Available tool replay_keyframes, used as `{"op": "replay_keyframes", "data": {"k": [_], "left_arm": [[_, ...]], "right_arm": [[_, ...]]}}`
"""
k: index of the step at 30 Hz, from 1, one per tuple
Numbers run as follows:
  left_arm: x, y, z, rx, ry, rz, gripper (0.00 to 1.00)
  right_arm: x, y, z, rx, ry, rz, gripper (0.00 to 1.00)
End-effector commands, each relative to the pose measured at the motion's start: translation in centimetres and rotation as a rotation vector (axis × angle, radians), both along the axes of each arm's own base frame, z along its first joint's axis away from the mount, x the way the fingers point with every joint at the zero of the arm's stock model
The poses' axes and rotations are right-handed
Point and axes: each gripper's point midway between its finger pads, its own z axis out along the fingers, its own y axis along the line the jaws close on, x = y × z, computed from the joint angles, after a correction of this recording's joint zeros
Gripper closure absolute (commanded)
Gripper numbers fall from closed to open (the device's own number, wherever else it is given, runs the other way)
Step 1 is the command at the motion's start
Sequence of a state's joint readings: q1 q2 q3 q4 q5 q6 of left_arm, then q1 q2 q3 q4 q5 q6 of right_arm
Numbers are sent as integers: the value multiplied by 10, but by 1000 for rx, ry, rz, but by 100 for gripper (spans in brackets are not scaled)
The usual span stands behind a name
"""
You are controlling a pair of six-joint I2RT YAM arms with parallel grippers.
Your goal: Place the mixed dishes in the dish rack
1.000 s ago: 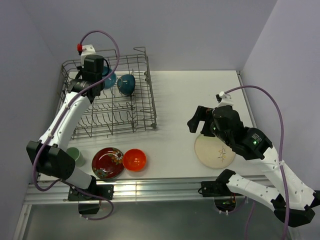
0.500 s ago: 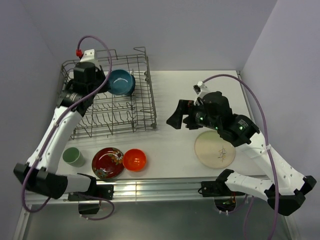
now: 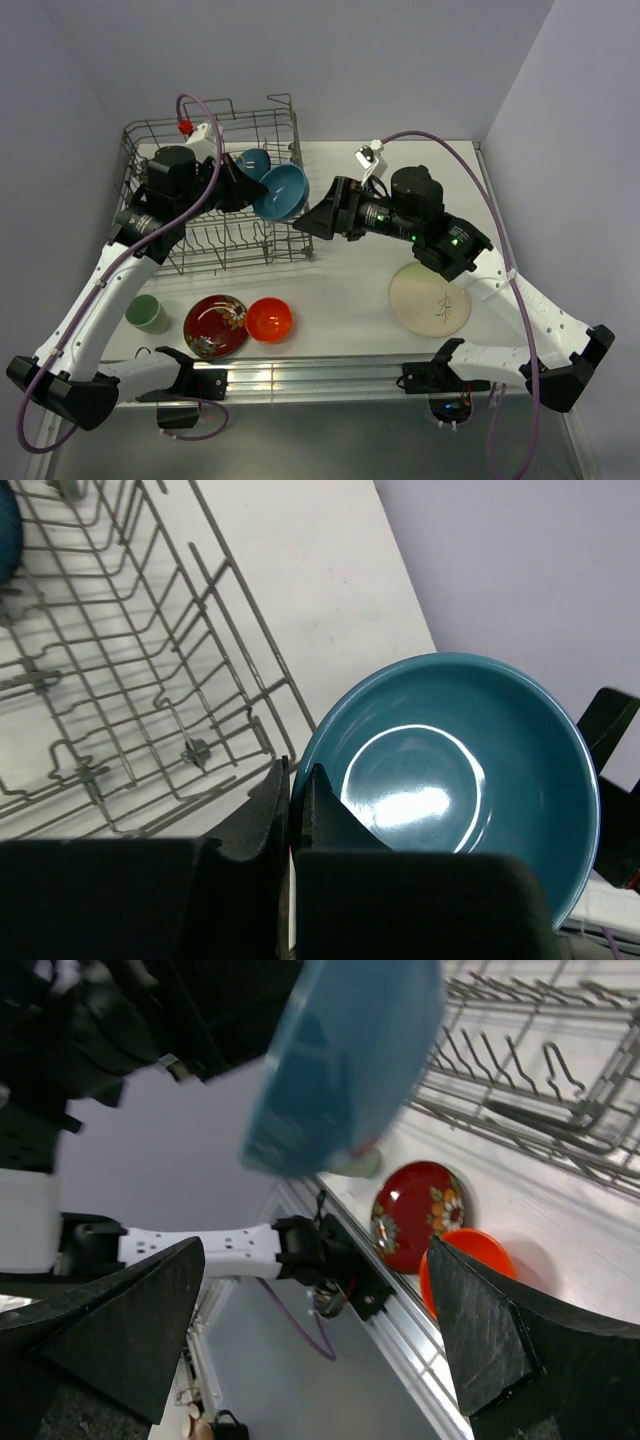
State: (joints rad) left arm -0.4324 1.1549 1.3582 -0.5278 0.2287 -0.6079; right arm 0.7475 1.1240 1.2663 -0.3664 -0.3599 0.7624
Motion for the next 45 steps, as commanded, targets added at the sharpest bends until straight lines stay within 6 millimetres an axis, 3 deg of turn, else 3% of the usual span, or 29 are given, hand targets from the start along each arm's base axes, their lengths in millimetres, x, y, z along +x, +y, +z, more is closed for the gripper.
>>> {"op": "replay_keyframes", "data": {"k": [1, 12, 22, 28, 32, 34, 35, 36, 37, 39, 40, 42, 43, 45], "left_arm": [[-14, -17, 23, -89, -41, -75, 100], [-29, -29, 24, -96, -50, -108, 100], [-39, -17, 45, -103, -131, -78, 100], [-44, -18, 45, -108, -134, -95, 100], [-44, -19, 41, -104, -128, -101, 100], [-46, -21, 41, -103, -128, -114, 100], [-45, -22, 39, -100, -125, -117, 100], [-46, -22, 39, -98, -125, -122, 100], [-48, -23, 39, -99, -123, -134, 100], [-51, -26, 41, -104, -132, -160, 84], [-53, -26, 42, -107, -136, -171, 64], [-58, -27, 46, -113, -155, -197, 41], [-61, -27, 49, -115, -166, -209, 24], [-67, -29, 51, -114, -167, -247, 14]], "right_arm": [[2, 6, 65, 144, -115, -2, 1], [20, 15, 56, 117, -59, -67, 10], [27, 13, 36, 75, -9, -133, 13], [31, 15, 32, 75, 1, -146, 19], [31, 20, 33, 99, 5, -130, 39], [30, 21, 31, 106, 13, -124, 63], [29, 22, 30, 104, 14, -123, 78], [30, 21, 29, 100, 18, -127, 100], [31, 19, 27, 91, 18, -133, 100], [30, 17, 22, 80, 23, -142, 100], [30, 15, 20, 78, 23, -151, 100], [30, 8, 17, 78, 25, -161, 100], [26, 5, 19, 86, 23, -153, 100], [29, -3, 13, 80, 34, -167, 100]]}}
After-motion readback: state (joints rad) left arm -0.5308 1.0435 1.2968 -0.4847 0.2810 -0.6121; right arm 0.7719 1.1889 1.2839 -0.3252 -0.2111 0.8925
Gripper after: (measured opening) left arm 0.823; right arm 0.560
